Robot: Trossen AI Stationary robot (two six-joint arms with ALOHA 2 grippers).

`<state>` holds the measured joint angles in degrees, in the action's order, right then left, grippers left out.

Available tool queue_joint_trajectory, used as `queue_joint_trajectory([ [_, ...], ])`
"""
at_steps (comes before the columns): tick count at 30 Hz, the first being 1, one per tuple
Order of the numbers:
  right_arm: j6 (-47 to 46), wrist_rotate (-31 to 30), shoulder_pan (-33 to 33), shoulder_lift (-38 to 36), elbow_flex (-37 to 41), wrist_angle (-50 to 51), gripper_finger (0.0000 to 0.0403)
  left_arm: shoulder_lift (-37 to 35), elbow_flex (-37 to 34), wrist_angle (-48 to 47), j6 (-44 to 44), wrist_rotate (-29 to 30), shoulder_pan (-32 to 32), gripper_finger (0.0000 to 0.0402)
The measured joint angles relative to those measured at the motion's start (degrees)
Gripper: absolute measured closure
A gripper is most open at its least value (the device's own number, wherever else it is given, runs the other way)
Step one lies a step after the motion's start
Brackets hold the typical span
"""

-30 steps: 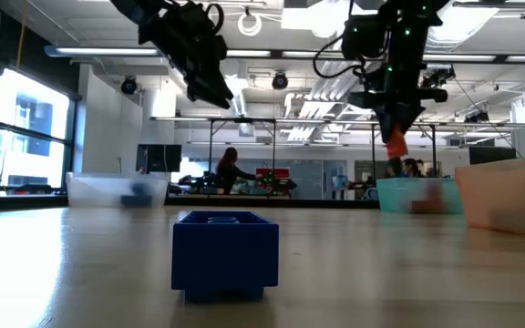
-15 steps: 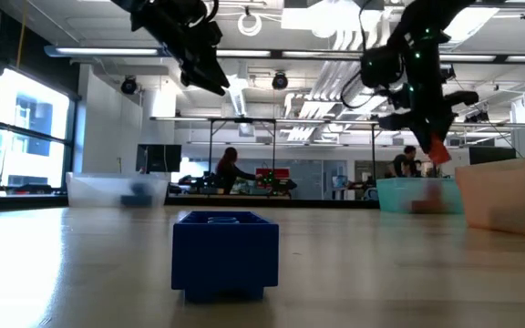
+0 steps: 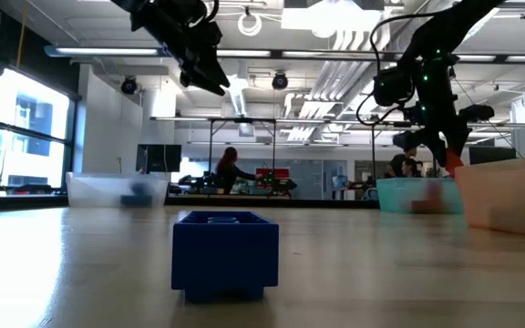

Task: Sort & place blocks by color
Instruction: Put the orange game piece into the green bin, then put the blue game piece into the transparent bin

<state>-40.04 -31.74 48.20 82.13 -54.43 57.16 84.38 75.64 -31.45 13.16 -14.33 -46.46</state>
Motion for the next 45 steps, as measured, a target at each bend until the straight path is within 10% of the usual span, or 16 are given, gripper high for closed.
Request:
queue_joint_trajectory([
  [24, -1.8, 13.4, -1.1, 0.0, -5.7, 5.6, 0.0211, -4.4, 0.0, -8.3, 0.9, 0.0, 0.0, 0.0167],
  [45, -31.5, 37.9, -38.3, 0.0, -6.6, 9.2, 0.021, -8.3, 0.0, -8.4, 2.0, 0.0, 0.0, 0.0167],
])
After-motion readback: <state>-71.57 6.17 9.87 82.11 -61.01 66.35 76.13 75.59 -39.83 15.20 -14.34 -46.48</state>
